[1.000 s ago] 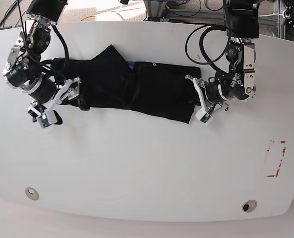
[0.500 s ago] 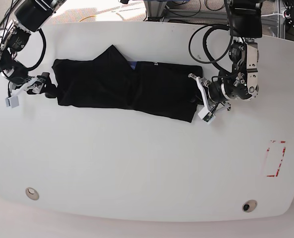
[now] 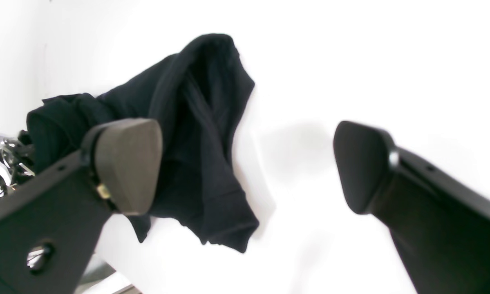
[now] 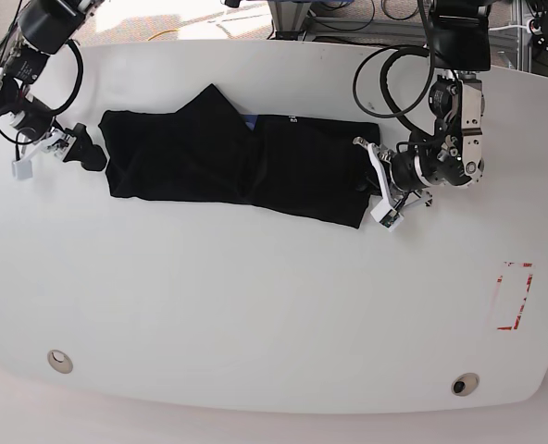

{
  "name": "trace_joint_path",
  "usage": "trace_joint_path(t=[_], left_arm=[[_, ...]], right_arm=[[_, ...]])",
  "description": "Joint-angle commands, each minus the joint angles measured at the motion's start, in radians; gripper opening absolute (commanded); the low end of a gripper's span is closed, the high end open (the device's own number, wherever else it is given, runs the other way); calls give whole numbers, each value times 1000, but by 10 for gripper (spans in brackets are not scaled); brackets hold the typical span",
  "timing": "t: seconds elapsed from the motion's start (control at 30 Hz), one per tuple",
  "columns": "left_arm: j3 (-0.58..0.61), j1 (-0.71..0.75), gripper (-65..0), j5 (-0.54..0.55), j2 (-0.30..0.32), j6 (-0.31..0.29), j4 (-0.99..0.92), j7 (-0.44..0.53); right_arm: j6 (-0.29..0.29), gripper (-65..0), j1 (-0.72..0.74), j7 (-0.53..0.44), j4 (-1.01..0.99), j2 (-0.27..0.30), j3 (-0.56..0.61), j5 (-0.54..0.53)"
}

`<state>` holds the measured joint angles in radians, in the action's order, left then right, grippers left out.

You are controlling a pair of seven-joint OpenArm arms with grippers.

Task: Layout the t-shirt on the table in an organized manner, then fold the t-shirt properly
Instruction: 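Push the shirt end with the right gripper toward the left gripper, compacting it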

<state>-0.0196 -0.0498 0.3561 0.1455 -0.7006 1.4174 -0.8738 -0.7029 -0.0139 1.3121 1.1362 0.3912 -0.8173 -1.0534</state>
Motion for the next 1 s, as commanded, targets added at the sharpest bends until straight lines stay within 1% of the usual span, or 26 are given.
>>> trace_joint_path(t=[0.0, 0.1, 0.2, 0.3, 0.47, 0.67, 0.73, 0.83, 0.87, 0.9, 0.93, 0.97], left_arm=[[-3, -8, -594, -22, 10, 2, 9, -20], [-3, -8, -594, -22, 10, 2, 9, -20], [-3, -8, -594, -22, 10, 2, 9, -20], [-3, -8, -594, -22, 10, 2, 9, -20], [-3, -8, -594, -22, 10, 2, 9, -20], [-3, -8, -594, -22, 10, 2, 9, -20], [-3, -8, -594, -22, 10, 2, 9, -20], [-3, -8, -594, -22, 10, 2, 9, -20], [-3, -8, -594, -22, 10, 2, 9, -20], [-3, -8, -594, -22, 10, 2, 9, -20], [-3, -8, -594, -22, 10, 2, 9, -20], [-3, -8, -594, -22, 10, 2, 9, -20]], right_arm=[[5, 0, 5, 14, 12, -2, 36, 0], [5, 0, 5, 14, 57, -18, 66, 0], [5, 0, 5, 14, 104, -68, 92, 0], [5, 0, 5, 14, 144, -82, 114, 0], [5, 0, -5, 14, 175, -127, 154, 0], [5, 0, -7, 14, 187, -160, 157, 2], [5, -49, -7, 14, 187, -163, 157, 2], [5, -246, -7, 14, 186, -163, 157, 2], [5, -355, -5, 14, 186, -163, 157, 2], [5, -452, -4, 14, 186, -163, 157, 2], [5, -533, -4, 14, 186, -163, 157, 2], [5, -634, -4, 14, 186, -163, 157, 2]])
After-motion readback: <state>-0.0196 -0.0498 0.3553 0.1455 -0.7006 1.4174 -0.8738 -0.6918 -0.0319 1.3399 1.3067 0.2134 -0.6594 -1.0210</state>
